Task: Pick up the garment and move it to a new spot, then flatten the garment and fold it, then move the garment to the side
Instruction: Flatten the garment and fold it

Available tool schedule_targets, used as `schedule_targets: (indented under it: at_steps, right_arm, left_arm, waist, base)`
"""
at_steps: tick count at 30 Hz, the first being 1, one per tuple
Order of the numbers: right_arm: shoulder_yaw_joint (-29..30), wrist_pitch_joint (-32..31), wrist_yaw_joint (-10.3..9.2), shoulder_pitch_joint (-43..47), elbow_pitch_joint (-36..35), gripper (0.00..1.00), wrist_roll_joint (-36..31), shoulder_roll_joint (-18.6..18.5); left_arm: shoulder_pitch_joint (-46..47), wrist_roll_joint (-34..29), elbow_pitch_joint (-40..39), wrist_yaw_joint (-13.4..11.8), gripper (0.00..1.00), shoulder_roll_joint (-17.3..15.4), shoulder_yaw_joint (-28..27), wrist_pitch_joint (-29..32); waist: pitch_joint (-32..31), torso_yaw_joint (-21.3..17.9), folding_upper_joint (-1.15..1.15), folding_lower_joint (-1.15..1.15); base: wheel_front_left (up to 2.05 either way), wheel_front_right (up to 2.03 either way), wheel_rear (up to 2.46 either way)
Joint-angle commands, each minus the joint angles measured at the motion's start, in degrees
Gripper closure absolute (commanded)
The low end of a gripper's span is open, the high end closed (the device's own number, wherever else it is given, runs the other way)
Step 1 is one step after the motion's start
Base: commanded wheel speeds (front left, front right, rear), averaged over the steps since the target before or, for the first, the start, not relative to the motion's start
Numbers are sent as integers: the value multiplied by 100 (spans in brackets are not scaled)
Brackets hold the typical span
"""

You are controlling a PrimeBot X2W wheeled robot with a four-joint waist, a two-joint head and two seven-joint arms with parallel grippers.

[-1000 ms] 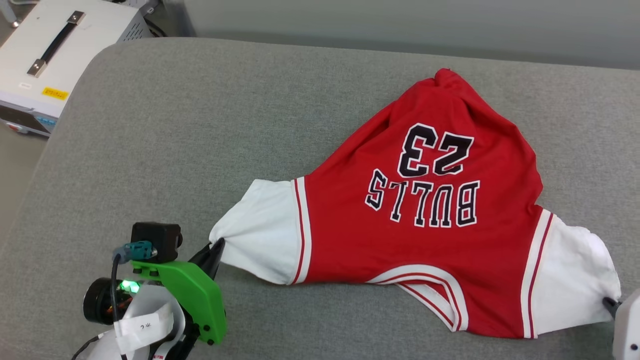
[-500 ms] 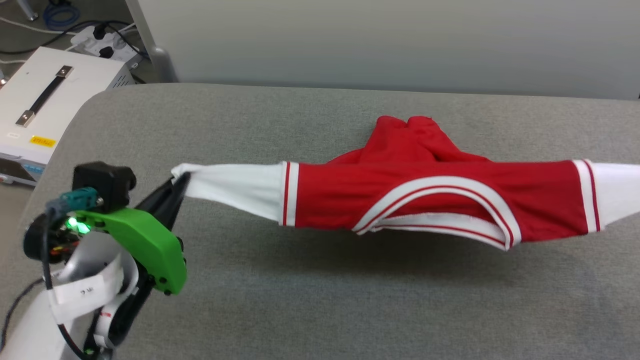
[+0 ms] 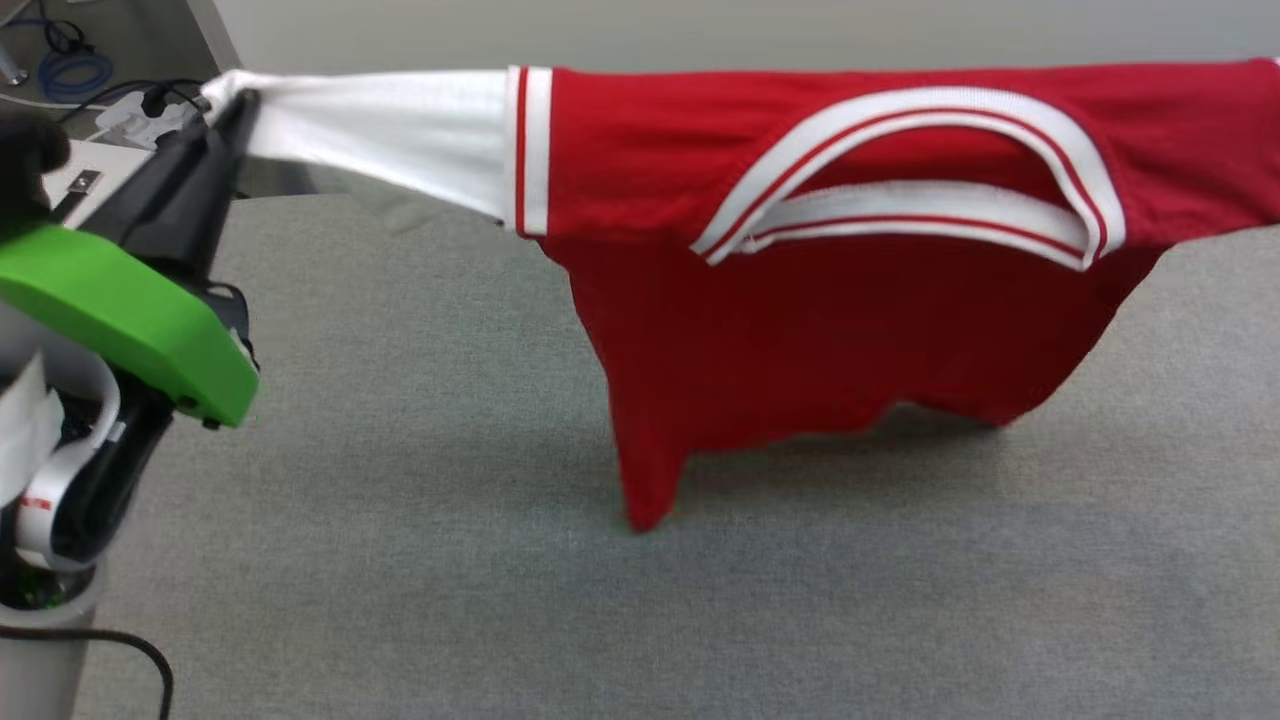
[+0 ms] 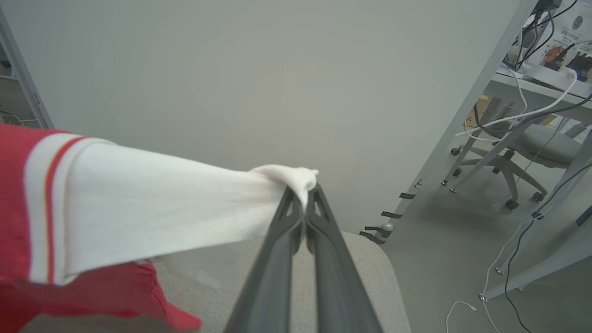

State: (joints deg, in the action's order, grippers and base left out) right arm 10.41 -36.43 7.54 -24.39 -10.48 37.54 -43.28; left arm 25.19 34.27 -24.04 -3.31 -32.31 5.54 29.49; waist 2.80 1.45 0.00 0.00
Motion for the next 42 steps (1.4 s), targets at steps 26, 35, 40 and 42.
schedule_targets:
  at_steps: [26, 35, 40, 42]
  right_arm:
    - [-1716, 1448, -5, -6029, 2710, 100, -1206, 285]
    - [-1965, 2419, -5, -6778, 3936, 100, -1661, 853]
    - [-2105, 2687, -5, -6404, 4233, 100, -1562, 1022]
    - [-2140, 2748, -5, -6156, 4280, 100, -1502, 1050]
  left_arm:
    - [5943, -771, 3109, 879, 100, -297, 486, -597]
    - [6745, -1104, 4497, 920, 100, 98, 726, -1796]
    - [6362, -1028, 5004, 972, 100, 273, 887, -2238]
    - [6093, -980, 5119, 989, 100, 340, 958, -2389]
  waist:
    - [3464, -144, 0, 0]
    - [3841, -125, 0, 0]
    - [3789, -118, 0, 0]
    - [3717, -112, 0, 0]
  base:
    - [0, 0, 0]
    - [0, 0, 0]
    - [0, 0, 0]
    - [0, 0, 0]
